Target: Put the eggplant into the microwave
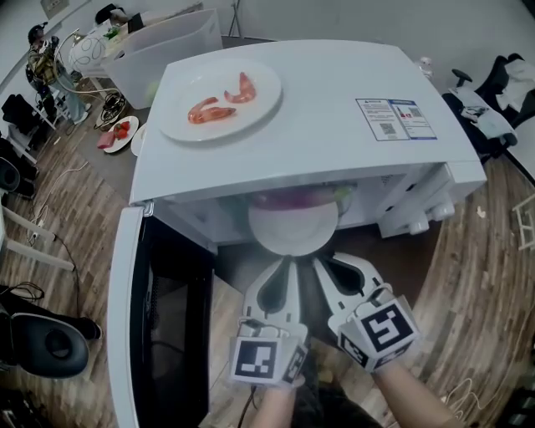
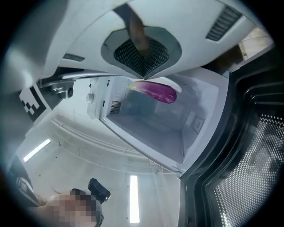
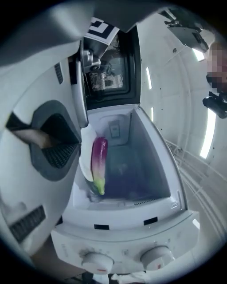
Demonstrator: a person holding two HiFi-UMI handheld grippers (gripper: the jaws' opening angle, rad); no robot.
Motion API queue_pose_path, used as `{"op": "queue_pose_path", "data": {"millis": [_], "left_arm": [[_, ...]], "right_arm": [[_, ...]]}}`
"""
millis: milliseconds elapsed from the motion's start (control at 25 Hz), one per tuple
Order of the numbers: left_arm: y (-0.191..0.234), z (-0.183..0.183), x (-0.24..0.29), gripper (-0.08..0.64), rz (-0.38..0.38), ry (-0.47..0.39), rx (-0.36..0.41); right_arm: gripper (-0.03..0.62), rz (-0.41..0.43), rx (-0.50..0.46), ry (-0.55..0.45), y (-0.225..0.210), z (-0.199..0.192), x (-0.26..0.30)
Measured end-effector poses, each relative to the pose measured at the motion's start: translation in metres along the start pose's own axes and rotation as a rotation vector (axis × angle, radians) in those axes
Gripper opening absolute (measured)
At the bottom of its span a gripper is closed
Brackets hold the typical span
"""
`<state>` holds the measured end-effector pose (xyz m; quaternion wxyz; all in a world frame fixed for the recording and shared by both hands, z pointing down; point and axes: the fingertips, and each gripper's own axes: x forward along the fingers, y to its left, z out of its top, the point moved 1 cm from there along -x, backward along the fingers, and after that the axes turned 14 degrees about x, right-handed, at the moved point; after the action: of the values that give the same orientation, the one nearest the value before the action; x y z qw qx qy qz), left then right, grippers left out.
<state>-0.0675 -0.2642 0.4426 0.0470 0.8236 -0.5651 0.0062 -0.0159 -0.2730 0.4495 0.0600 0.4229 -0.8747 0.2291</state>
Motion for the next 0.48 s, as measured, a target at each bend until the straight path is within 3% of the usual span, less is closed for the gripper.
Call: {"op": "queue_pose_path", "data": {"millis": [480], "left_arm": [[0.011,0.000,0.009,0.000,0.000,-0.008,0.016]], "right_arm": [[0.002,-0.003,-0.027,-0.009,0.002,0.005,0.022]]}}
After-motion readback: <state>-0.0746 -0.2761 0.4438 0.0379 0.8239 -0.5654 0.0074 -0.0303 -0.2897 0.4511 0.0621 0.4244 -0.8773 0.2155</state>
